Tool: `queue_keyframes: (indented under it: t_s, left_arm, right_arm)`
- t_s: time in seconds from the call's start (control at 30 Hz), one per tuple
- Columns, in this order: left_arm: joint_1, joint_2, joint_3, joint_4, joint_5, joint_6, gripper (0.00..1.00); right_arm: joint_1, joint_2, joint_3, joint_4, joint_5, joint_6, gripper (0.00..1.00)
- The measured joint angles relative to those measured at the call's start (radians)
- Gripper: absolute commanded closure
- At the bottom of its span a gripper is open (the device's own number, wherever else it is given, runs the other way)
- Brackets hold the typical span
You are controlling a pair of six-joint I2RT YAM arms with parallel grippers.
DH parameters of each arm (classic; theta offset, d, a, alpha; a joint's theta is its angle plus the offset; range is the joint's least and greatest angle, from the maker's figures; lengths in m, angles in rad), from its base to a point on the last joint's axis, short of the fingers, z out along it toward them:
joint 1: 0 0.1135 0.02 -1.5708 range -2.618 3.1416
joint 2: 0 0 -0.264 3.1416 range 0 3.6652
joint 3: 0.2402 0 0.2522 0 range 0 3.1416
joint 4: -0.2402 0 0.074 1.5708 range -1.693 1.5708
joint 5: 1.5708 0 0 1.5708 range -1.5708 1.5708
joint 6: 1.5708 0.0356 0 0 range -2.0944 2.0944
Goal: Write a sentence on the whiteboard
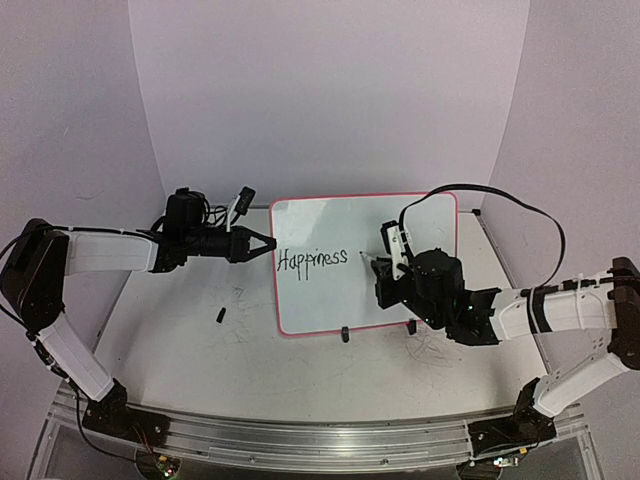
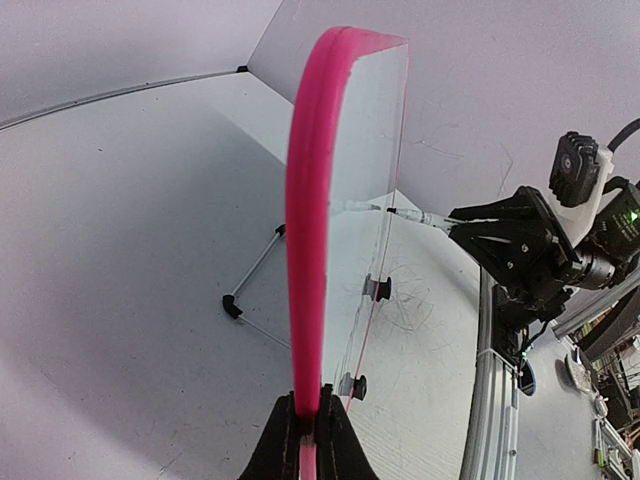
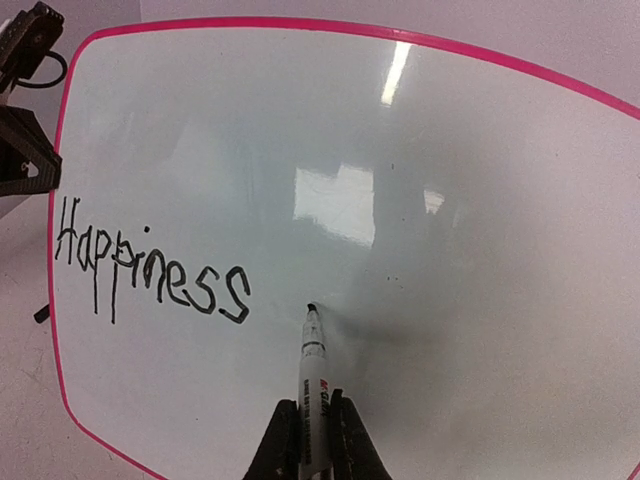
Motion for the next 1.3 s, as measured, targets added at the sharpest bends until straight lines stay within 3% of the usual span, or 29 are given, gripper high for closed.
queue_keyframes:
  t_s: [1.3]
  left_arm:
    - [0.000,0.000,0.000,-0.006,0.000,0.001,1.00]
  right_arm:
    - [-0.003,0.028,0.013,-0.013,-0.014,0.054,1.00]
